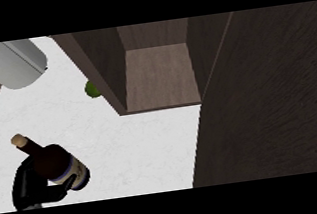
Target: Pick up the wine, place it into the cabinet and close the cabinet
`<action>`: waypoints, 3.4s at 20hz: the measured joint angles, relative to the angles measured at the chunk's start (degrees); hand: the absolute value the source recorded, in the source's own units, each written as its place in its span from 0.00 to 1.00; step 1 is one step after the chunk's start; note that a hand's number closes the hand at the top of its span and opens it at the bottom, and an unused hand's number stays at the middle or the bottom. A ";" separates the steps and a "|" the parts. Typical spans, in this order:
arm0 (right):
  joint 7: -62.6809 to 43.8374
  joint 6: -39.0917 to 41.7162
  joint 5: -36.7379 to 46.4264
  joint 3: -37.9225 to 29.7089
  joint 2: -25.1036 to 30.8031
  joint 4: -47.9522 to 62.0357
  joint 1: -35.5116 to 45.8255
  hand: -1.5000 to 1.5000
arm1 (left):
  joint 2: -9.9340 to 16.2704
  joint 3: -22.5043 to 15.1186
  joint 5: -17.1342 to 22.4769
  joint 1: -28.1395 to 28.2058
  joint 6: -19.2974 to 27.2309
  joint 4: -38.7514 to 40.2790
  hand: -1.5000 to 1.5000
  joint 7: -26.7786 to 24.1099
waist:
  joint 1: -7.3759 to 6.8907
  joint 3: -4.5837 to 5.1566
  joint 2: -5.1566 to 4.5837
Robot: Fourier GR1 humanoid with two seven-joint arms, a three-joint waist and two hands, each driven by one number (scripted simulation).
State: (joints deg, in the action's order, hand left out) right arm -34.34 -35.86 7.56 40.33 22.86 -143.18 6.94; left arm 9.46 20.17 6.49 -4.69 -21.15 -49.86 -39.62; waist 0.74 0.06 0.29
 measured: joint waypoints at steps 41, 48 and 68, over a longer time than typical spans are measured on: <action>12.21 -1.52 -2.24 -0.84 8.68 -0.95 -9.74 0.00 | -9.45 -37.98 0.30 0.91 31.02 -33.96 1.00 20.53 | 0.43 -0.02 -0.01; 14.38 -1.73 -2.52 -0.29 9.35 -0.88 -11.46 0.00 | -9.31 -35.28 -0.65 -7.30 32.73 -26.48 1.00 20.54 | 0.59 0.00 -0.11; 20.92 0.39 -4.40 -1.97 10.76 -0.65 -15.57 0.00 | -9.30 -33.53 7.37 -29.92 35.45 -0.22 1.00 17.41 | 1.56 0.01 -0.43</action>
State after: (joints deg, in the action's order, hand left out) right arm -13.42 -35.47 3.17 38.36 33.62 -143.83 -8.62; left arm 0.16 -13.36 13.86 -34.61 14.30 -50.08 -22.21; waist 2.30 0.07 -0.15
